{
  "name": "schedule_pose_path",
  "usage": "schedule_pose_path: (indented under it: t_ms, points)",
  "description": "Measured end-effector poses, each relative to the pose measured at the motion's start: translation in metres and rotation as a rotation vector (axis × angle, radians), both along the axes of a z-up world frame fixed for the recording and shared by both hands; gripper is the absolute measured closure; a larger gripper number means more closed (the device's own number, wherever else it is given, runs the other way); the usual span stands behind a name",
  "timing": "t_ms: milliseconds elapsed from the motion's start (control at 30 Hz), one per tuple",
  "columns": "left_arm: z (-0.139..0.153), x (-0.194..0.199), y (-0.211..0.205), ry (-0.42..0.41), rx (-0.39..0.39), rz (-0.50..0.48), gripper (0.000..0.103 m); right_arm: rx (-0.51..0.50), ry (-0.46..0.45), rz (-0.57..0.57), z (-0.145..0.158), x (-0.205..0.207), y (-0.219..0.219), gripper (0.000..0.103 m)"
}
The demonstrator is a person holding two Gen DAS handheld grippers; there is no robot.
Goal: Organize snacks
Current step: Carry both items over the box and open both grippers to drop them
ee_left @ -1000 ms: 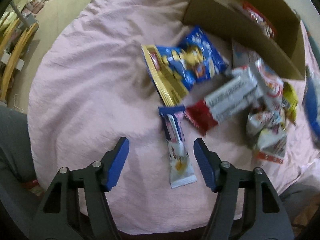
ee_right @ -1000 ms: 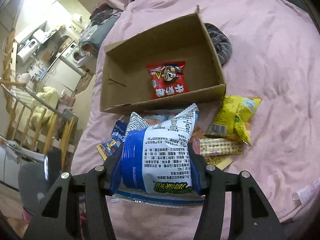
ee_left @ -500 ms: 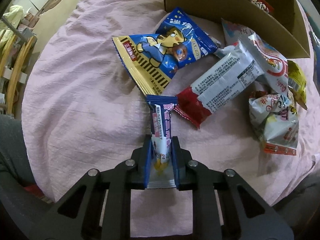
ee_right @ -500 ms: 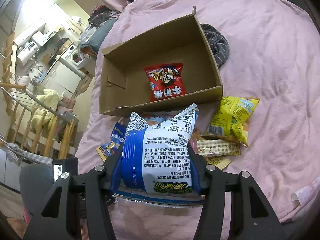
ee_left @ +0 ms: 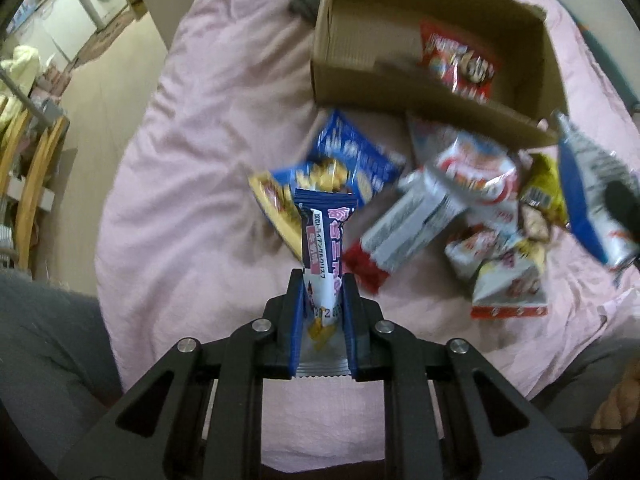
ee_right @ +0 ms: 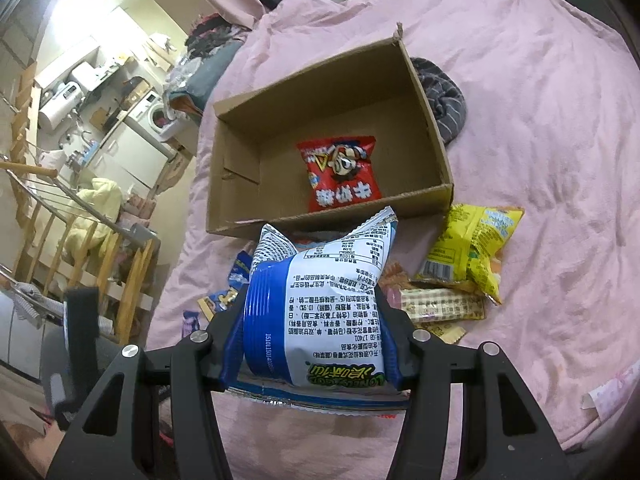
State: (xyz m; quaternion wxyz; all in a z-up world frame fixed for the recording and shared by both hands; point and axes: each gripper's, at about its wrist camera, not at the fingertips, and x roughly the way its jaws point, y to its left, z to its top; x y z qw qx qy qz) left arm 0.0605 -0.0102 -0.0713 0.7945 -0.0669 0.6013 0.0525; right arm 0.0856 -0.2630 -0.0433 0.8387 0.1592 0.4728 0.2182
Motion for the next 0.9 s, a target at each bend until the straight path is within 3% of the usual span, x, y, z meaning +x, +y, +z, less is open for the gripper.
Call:
schedule_pose_path:
  t_ms: [367, 900]
  points:
    - [0.044, 0.032, 0.010, -0.144, 0.040, -0.079, 0.089, 0.048, -0.036, 0.016, 0.008, 0.001, 0.000, 0.047]
    - [0.057, 0.084, 0.009, -0.207, 0.043, -0.133, 0.089, 0.064, -0.084, -0.061, 0.020, 0.039, -0.017, 0.047]
